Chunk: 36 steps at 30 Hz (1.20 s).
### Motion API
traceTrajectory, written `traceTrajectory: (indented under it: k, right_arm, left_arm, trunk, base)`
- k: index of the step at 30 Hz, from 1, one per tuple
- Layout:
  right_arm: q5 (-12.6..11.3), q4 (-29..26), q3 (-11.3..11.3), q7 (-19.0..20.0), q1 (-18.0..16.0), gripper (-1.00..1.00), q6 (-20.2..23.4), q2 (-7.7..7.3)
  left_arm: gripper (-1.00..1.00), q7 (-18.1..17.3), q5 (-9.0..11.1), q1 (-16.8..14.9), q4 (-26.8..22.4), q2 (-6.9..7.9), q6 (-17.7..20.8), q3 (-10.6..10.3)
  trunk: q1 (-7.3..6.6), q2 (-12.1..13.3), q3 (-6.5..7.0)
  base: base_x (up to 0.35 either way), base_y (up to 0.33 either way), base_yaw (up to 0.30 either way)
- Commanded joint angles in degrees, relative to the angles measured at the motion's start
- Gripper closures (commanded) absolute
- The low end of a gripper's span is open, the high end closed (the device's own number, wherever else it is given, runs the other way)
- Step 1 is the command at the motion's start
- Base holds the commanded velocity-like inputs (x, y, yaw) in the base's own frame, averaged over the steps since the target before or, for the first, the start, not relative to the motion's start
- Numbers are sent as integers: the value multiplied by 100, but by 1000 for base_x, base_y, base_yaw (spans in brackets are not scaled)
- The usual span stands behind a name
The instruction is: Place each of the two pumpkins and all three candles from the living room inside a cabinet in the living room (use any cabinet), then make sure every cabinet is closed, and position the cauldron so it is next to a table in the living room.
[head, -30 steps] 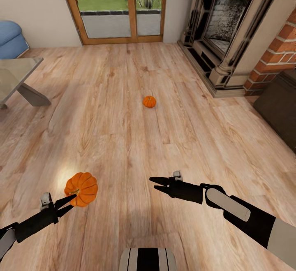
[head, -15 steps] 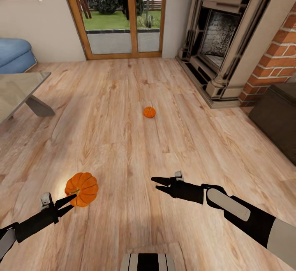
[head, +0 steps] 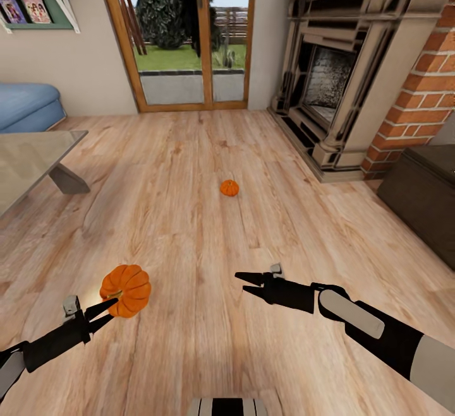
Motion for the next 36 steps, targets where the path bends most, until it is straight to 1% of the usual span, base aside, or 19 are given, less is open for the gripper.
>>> traceTrajectory:
  k: [1,8,22,31,36]
  right_arm:
    - [-46,2,18,9,-8,-100,10,-4]
    - [-41,10,16,10,-6,-100,10,-4]
    - [-40,65,12,16,-7,-100,4,-4]
    - [-38,113,13,4,-7,-100,1,-4]
    - [-38,184,13,14,-7,-100,1,-4]
  left_arm:
    - [100,9,10,-3,0,0,30,-1]
    - [100,9,10,-6,-1,2,37,-1]
    - [100,4,15,-6,-1,2,37,4]
    - [100,-6,22,-5,-1,8,39,40]
    - [100,-5,19,-6,-1,7,41,42]
  trunk:
    - [-3,0,27]
    - [-21,9,227]
    - [-57,28,541]
    - [-57,28,541]
    - [-57,28,541]
  base:
    - [0,0,0]
    - [0,0,0]
    - [0,0,0]
    - [3,0,0]
    - [226,0,0]
